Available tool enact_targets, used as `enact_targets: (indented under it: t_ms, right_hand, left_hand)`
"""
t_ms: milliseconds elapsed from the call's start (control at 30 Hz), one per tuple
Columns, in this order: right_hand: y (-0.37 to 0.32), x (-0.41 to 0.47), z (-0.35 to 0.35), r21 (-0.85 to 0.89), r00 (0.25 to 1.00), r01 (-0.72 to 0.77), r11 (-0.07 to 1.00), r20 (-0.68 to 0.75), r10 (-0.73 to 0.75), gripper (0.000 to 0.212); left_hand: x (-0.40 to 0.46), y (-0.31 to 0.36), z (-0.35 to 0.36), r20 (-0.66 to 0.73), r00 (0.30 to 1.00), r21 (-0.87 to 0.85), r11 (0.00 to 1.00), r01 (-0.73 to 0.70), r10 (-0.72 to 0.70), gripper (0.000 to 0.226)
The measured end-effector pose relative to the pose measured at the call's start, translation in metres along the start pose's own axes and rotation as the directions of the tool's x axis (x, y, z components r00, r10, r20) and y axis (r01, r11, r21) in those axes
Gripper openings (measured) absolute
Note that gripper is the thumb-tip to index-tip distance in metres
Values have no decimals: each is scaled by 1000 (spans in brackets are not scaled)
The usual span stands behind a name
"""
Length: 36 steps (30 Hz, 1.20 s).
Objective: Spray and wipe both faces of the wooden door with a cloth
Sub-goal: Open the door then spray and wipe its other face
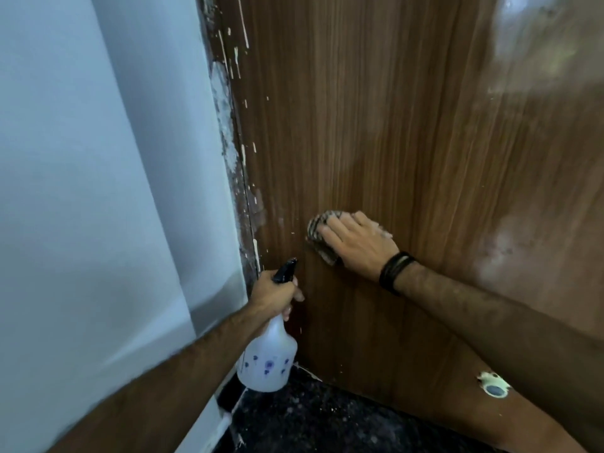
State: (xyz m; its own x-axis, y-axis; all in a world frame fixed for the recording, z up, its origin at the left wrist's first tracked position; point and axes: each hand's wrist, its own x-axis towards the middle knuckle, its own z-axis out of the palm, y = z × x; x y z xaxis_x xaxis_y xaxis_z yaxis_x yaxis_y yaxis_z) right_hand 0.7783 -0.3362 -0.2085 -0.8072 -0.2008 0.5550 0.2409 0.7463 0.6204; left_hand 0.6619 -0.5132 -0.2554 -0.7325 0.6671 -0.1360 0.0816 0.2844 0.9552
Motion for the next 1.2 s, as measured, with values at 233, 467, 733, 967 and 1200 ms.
enact_targets:
  t_ms: [233, 467, 733, 967, 1200]
  right_hand:
    - [-25, 15, 14, 5, 984, 174, 985, 43, -174, 36]
    - [-21, 103, 5, -14, 969, -209, 978, -135, 205, 32]
    - [-77, 49, 67, 17, 970, 232, 973, 75, -233, 35]
    - [-58, 135, 37, -31, 995, 1, 1000, -96, -4, 37]
    - [-73, 133, 53, -28, 995, 28, 999, -92, -31, 37]
  left_hand:
    - [5, -15, -22, -67, 996, 25, 998, 54, -53, 19]
    - [14, -21, -37, -86, 993, -73, 995, 73, -79, 18]
    - [12, -37, -58, -87, 992, -14, 995, 94, -95, 15]
    - [17, -39, -64, -108, 992, -108, 992, 60, -72, 16]
    - [19, -41, -66, -70, 995, -109, 992, 58, -66, 20]
